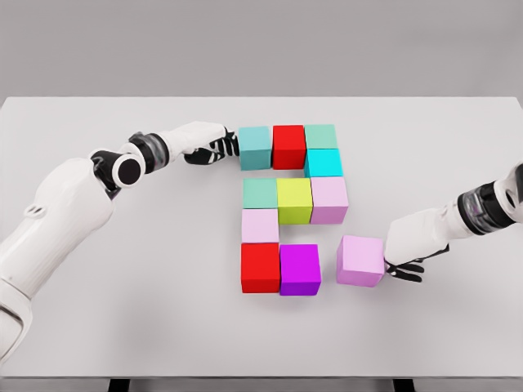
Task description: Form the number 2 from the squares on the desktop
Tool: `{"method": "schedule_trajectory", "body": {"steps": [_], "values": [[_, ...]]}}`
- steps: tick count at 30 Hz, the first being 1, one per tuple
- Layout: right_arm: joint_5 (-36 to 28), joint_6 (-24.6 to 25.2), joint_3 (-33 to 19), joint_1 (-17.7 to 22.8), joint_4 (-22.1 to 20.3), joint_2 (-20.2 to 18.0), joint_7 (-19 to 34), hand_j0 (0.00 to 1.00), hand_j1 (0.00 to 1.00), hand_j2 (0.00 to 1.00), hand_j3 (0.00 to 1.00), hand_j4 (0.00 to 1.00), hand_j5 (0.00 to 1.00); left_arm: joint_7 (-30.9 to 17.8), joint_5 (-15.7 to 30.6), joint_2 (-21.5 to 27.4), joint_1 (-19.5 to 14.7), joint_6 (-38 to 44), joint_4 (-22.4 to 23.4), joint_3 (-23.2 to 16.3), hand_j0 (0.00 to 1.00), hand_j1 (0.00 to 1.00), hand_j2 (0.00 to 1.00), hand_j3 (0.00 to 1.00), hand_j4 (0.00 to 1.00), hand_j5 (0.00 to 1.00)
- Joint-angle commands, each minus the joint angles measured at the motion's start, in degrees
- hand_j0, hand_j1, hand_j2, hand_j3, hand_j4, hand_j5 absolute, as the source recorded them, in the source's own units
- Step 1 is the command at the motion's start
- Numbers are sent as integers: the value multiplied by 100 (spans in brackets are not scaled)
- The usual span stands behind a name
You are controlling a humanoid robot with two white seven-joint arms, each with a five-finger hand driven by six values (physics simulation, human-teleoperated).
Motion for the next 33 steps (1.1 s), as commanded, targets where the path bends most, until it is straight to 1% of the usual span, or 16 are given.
{"method": "schedule_trajectory", "body": {"steps": [1,5,9,14,15,16,17,18,19,20,21,22,23,27,28,33], "values": [[-13,8,-5,0,2,-27,0,11,11,11,11,11,11,0,12,-17,0,-3,-1,3,50,50,50,50,50,50],[4,8,-14,0,46,-71,0,11,11,11,11,11,11,0,12,-17,0,-3,-1,3,50,50,50,50,50,50],[13,8,-14,-18,222,-1,0,11,11,11,11,11,11,9,30,27,9,-21,-1,11,50,50,50,50,50,50],[22,8,-57,-26,275,52,0,11,11,11,11,11,11,-26,82,185,26,-100,-45,90,51,51,51,51,51,51],[22,8,-57,-26,275,61,0,11,11,11,11,11,11,-61,109,422,26,-161,-115,196,52,52,52,52,52,52],[22,8,-66,-26,275,70,0,11,11,11,11,11,11,-70,153,800,44,-460,-335,424,54,54,54,54,54,54],[22,8,-66,-26,275,87,0,11,11,11,11,11,11,-62,389,1108,62,-671,-476,451,71,71,71,71,71,71],[22,8,-66,-35,275,140,0,11,11,11,11,11,11,-62,671,1608,88,-978,-888,424,100,100,100,100,100,100],[31,8,-66,-35,275,158,0,11,11,11,11,11,11,-35,803,2074,254,-1558,-1301,442,100,100,100,100,100,100],[22,8,-66,-35,275,158,0,11,11,11,11,11,11,0,856,2409,404,-1998,-1653,451,100,100,100,100,100,100],[31,8,-66,-26,275,175,0,11,11,11,11,11,11,-9,1014,2751,518,-2271,-2074,433,100,100,100,100,100,100],[31,8,-66,-35,275,184,0,11,11,11,11,11,11,-9,1067,3208,791,-2552,-2488,468,100,100,100,100,100,100],[31,8,-84,-35,275,193,0,11,11,11,11,11,11,-9,1058,3350,826,-2598,-2682,468,100,100,100,100,100,100],[31,8,-137,-26,266,219,0,11,11,11,11,11,11,0,1067,3358,852,-2598,-2673,451,100,100,100,100,100,100],[31,8,-137,-35,266,228,0,11,11,11,11,11,11,9,1067,3367,914,-2598,-2629,468,100,100,100,100,100,100],[31,8,-180,-35,240,237,0,11,11,11,11,11,11,0,1058,3411,905,-2598,-2515,468,100,100,100,100,100,100]]}}
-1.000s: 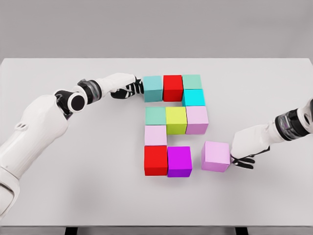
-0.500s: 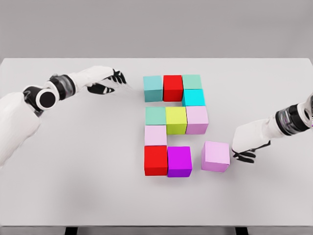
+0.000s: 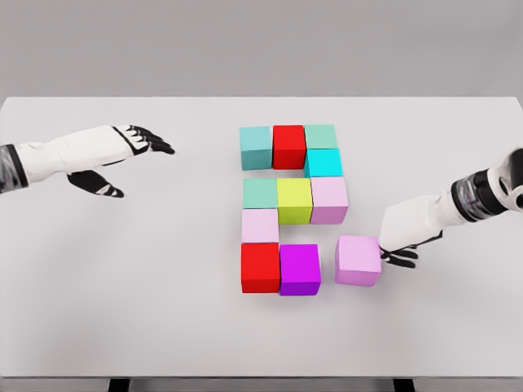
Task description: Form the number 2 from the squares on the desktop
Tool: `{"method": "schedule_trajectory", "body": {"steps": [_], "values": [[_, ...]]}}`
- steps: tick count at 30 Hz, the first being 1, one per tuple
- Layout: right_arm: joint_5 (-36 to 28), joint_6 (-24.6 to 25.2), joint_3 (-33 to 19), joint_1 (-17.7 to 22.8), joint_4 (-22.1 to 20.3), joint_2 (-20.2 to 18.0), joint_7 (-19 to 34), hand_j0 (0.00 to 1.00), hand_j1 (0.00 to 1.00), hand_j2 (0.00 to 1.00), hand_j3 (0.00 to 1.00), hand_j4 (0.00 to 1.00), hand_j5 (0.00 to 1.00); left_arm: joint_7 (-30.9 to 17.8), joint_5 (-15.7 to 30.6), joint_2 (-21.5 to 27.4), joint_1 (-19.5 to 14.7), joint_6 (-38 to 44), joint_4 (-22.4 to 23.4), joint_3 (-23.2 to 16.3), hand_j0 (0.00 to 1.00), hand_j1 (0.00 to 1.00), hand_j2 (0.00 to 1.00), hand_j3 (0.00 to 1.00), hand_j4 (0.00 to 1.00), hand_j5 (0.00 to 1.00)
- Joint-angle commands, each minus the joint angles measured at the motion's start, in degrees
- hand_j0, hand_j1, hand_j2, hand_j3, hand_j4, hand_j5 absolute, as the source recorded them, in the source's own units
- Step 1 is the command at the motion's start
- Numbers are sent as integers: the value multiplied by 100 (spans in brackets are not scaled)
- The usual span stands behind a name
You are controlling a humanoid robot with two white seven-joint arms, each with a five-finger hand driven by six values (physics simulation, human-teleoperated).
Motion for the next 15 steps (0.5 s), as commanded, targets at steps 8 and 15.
{"method": "schedule_trajectory", "body": {"steps": [8,15], "values": [[-20,9,-25,0,-40,85,0,11,11,11,11,11,11,8,48,-20,-9,-9,215,8,100,100,100,100,100,100],[-20,9,-25,0,-58,156,0,11,11,11,11,11,11,175,48,-38,0,-9,601,131,100,100,100,100,100,100]]}}
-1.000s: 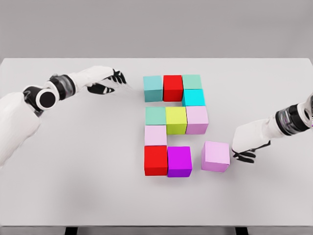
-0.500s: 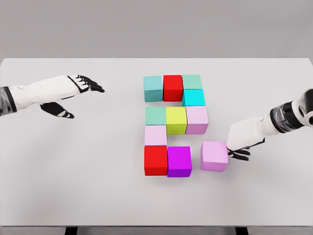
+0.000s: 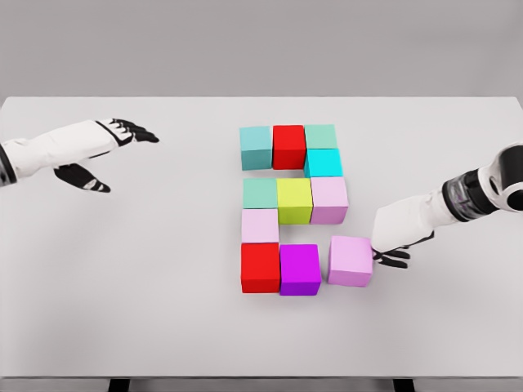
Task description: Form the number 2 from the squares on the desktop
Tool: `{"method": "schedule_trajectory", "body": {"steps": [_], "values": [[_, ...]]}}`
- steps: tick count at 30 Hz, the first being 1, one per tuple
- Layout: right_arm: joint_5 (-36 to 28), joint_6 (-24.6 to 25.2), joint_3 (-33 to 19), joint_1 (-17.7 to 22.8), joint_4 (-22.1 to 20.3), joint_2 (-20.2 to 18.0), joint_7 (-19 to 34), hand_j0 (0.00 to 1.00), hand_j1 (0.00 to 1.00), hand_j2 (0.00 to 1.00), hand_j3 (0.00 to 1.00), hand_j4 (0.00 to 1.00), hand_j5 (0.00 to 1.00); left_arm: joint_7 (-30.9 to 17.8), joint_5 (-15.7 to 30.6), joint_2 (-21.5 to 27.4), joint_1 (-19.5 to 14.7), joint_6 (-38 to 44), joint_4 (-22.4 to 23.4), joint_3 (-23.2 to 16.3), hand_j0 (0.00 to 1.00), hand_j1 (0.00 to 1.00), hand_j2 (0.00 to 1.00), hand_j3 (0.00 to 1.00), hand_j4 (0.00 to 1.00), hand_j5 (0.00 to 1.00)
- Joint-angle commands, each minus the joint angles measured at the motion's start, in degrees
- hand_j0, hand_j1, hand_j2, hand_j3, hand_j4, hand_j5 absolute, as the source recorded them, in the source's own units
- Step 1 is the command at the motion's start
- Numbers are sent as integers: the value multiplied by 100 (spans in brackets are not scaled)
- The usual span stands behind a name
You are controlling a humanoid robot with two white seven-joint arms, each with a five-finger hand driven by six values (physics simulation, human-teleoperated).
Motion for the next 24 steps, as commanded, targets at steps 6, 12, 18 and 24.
{"method": "schedule_trajectory", "body": {"steps": [6,12,18,24], "values": [[-20,9,-4,0,-32,50,0,11,11,11,11,11,11,34,30,-76,-9,9,200,43,100,100,100,100,100,100],[-2,9,-4,0,-67,50,0,11,11,11,11,11,11,34,30,-112,-9,9,218,52,100,100,100,100,100,100],[-2,9,-4,0,-120,24,0,12,12,12,12,12,12,34,30,-103,-9,9,218,52,100,100,100,100,100,100],[112,9,-48,0,389,-55,0,81,81,81,81,81,81,34,30,-103,-9,9,209,52,100,100,100,100,100,100]]}}
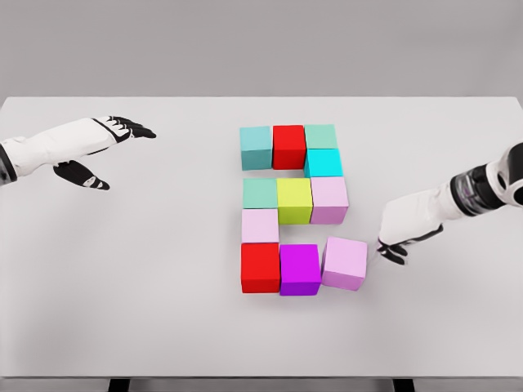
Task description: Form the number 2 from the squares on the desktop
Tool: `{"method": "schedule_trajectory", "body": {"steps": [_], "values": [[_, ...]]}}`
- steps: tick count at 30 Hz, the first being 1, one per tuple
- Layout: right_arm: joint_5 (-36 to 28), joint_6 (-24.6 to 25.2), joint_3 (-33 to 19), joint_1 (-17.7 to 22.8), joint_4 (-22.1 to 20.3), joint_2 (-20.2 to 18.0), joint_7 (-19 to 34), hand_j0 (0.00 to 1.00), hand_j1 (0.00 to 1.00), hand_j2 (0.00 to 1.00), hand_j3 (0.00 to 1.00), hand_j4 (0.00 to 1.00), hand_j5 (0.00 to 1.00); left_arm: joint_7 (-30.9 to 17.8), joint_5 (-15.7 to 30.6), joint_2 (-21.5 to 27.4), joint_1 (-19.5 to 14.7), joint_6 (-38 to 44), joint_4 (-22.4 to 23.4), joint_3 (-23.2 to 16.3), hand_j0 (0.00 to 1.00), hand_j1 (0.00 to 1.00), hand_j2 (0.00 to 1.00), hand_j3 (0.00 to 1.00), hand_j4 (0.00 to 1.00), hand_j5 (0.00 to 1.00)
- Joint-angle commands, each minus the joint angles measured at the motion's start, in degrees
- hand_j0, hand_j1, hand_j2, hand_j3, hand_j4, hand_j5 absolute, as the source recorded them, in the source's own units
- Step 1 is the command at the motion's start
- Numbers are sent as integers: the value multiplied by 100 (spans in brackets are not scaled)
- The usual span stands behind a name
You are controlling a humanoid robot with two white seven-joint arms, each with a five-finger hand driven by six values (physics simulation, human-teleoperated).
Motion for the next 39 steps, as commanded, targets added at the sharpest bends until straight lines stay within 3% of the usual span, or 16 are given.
{"method": "schedule_trajectory", "body": {"steps": [1,4,8,10,12,18,24,39], "values": [[6,9,-20,0,136,-19,0,100,100,100,100,100,100,3,39,9,0,9,-8,5,100,100,100,100,100,100],[-3,9,-249,9,136,-238,0,100,100,100,100,100,100,3,39,0,0,9,1,5,100,100,100,100,100,100],[-3,9,-416,9,109,-256,0,100,100,100,100,100,100,3,39,0,0,9,-8,5,100,100,100,100,100,100],[-3,9,-486,-18,-31,-370,0,100,100,100,100,100,100,3,39,0,0,9,-8,5,100,100,100,100,100,100],[-12,9,-547,-26,-427,-502,0,100,100,100,100,100,100,3,48,0,0,9,-8,5,100,100,100,100,100,100],[-73,9,-714,-35,-436,-502,0,100,100,100,100,100,100,3,48,0,0,9,-8,5,100,100,100,100,100,100],[-100,9,-1031,35,-646,-801,0,100,100,100,100,100,100,3,48,-53,0,9,-8,5,100,100,100,100,100,100],[-100,9,-1128,202,-752,-519,0,100,100,100,100,100,100,-6,39,35,9,9,-34,119,100,100,100,100,100,100]]}}
